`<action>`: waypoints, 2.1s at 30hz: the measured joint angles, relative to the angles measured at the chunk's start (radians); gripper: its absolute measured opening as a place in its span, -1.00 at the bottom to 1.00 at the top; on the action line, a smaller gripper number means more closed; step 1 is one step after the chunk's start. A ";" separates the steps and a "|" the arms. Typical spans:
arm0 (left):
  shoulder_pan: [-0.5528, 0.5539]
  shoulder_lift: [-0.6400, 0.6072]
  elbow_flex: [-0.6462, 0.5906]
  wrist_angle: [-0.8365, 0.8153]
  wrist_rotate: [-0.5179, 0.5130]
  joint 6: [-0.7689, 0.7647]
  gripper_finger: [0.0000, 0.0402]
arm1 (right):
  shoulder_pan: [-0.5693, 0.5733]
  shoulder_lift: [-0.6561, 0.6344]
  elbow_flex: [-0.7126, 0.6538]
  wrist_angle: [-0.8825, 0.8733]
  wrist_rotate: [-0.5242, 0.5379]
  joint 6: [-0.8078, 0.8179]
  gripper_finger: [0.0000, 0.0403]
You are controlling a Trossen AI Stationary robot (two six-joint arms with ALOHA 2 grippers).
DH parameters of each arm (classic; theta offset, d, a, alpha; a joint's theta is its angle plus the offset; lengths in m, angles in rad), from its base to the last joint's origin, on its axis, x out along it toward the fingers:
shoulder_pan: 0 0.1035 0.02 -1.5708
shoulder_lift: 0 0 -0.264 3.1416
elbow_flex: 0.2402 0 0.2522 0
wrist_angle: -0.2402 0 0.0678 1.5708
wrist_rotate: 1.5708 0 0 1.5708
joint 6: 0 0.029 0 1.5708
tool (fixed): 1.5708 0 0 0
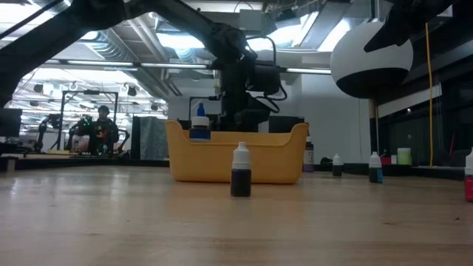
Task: Pick & Place food coloring
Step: Put the black food coloring bottle into the yellow bin
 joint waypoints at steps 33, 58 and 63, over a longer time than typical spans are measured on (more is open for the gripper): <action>-0.009 -0.046 0.113 -0.137 0.002 0.083 -0.71 | 0.000 0.000 0.000 0.000 0.000 -0.003 -0.83; -0.090 -0.464 0.188 -0.270 0.080 0.305 -0.71 | 0.000 0.000 0.000 0.000 0.000 -0.003 -0.83; -0.116 -0.467 0.188 -0.296 0.081 0.350 -0.71 | 0.000 0.000 0.000 0.000 0.000 -0.001 -0.83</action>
